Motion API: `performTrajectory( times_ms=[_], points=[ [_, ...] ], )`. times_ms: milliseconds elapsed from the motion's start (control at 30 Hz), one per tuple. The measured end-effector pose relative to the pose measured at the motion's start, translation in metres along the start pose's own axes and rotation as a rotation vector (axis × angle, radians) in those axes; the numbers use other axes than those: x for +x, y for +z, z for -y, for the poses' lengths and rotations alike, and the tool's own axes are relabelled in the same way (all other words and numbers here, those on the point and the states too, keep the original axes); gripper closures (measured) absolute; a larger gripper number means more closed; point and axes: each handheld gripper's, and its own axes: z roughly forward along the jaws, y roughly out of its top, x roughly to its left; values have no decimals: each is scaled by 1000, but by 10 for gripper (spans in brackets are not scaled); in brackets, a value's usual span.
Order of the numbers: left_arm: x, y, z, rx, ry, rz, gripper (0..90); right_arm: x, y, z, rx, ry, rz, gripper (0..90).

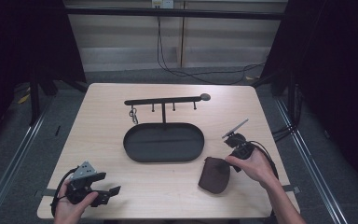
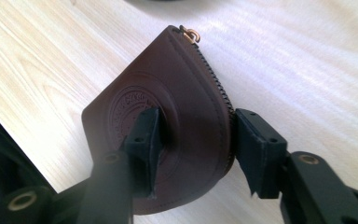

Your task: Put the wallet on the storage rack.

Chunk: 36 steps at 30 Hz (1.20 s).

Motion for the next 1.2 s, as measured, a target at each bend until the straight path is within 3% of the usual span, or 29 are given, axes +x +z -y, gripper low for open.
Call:
performTrajectory(
  times_ms=[100, 467, 533, 567, 967, 1067, 1200],
  points=[
    [0, 0, 0, -3, -4, 4, 201, 1, -7, -3, -28, -7, 14, 585],
    [0, 3, -2, 3, 4, 11, 201, 5, -25, -9, -44, 0, 83, 616],
    [0, 3, -2, 3, 6, 10, 201, 5, -27, -9, -43, 3, 84, 617],
    [0, 3, -2, 3, 2, 7, 201, 5, -28, -11, -55, -2, 67, 672],
    [1, 2, -2, -4, 0, 8, 201, 15, -41, -26, -48, -4, 120, 685],
    [1, 3, -4, -6, 0, 1, 200, 16, -43, -29, -25, -8, 127, 685],
    [2, 3, -4, -10, 6, -2, 200, 24, -53, -40, -9, -7, 172, 687]
  ],
)
